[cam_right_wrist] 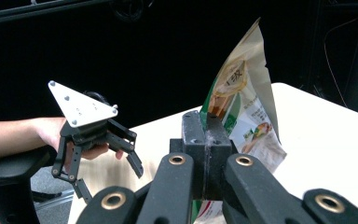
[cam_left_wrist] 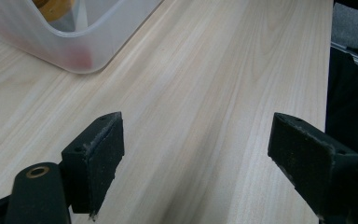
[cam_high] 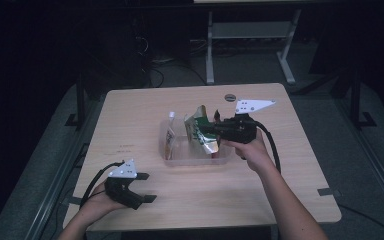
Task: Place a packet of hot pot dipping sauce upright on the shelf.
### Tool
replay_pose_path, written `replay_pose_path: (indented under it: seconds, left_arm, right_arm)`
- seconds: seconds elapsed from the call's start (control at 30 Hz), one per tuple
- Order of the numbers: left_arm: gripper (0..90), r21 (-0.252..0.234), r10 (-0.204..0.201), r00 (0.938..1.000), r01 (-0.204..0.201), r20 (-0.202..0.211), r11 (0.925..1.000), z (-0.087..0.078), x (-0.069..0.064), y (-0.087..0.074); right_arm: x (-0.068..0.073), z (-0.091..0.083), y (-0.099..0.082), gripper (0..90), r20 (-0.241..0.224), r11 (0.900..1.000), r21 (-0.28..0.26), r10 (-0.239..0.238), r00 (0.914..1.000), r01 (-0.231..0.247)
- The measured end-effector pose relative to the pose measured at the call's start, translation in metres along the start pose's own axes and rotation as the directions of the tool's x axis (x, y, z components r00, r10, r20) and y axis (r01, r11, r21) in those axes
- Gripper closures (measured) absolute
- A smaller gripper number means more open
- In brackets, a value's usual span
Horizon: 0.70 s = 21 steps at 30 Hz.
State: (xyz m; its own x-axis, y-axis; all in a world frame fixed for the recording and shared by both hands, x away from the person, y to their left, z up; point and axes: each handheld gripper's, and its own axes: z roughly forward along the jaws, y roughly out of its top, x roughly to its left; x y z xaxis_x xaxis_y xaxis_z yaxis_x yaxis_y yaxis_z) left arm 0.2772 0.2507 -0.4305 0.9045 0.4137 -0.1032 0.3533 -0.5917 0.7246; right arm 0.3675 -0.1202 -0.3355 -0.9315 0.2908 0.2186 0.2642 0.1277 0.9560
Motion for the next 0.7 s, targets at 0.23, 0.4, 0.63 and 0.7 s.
replay_pose_path:
  seconds: [0.23, 0.4, 0.63, 0.7]
  left_arm:
    - [18.1, 0.001, 0.0, 1.0, 0.0, 0.001, 1.0, 0.0, 0.0, 0.0]
    - [17.9, 0.007, 0.0, 1.0, 0.0, 0.004, 1.0, 0.0, 0.0, 0.0]
    - [17.8, 0.019, 0.005, 1.0, -0.005, 0.007, 0.9998, 0.0, 0.0, -0.001]
    - [17.8, 0.019, 0.005, 1.0, -0.005, 0.008, 0.9998, 0.0, 0.0, -0.001]
  right_arm:
    - [0.002, 0.001, 0.011, 90.0, 0.0, 0.9997, -0.015, -0.02, 0.9998, 0.02]
    - [0.003, 0.008, 0.013, 90.0, -0.008, 0.9996, -0.021, -0.02, 0.9998, 0.02]
    - [0.001, 0.02, 0.004, 90.0, -0.008, 0.9999, 0.011, -0.008, 0.9999, 0.008]
    - [0.0, 0.023, 0.0, 90.0, -0.008, 0.9998, 0.019, -0.005, 1.0, 0.006]
